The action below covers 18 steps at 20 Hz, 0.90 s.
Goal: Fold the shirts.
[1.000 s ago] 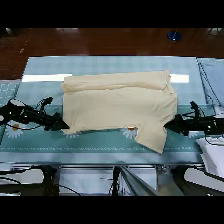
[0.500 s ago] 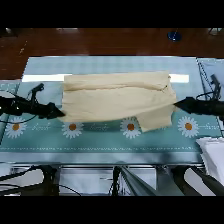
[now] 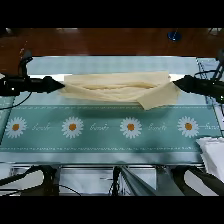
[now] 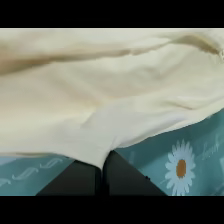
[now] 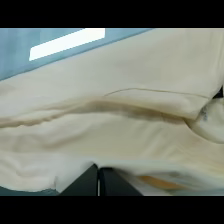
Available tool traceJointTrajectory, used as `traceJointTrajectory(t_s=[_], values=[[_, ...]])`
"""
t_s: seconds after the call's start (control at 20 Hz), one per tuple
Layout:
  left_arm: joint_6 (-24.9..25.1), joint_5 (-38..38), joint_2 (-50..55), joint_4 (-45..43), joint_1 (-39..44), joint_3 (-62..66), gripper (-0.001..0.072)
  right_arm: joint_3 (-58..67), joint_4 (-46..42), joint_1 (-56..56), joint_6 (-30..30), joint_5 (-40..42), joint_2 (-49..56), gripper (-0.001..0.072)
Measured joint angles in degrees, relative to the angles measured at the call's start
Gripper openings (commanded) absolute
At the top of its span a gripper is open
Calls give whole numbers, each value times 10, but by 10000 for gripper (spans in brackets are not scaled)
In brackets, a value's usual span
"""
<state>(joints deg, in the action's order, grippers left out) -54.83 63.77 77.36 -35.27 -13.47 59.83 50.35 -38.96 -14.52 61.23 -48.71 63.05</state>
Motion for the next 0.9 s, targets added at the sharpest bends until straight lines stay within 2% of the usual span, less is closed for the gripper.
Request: traceJointTrajectory(t_s=[0.2, 0.5, 0.9], values=[[0, -42, 52, 6, 6, 33, 26, 40, 0, 34, -5, 83, 88, 22], [-4, -66, 141, 13, 7, 64, 26, 127, -1, 45, -5, 149, 193, 22], [-3, -125, 184, 29, 14, 118, 27, 165, 0, 48, -4, 206, 247, 22]])
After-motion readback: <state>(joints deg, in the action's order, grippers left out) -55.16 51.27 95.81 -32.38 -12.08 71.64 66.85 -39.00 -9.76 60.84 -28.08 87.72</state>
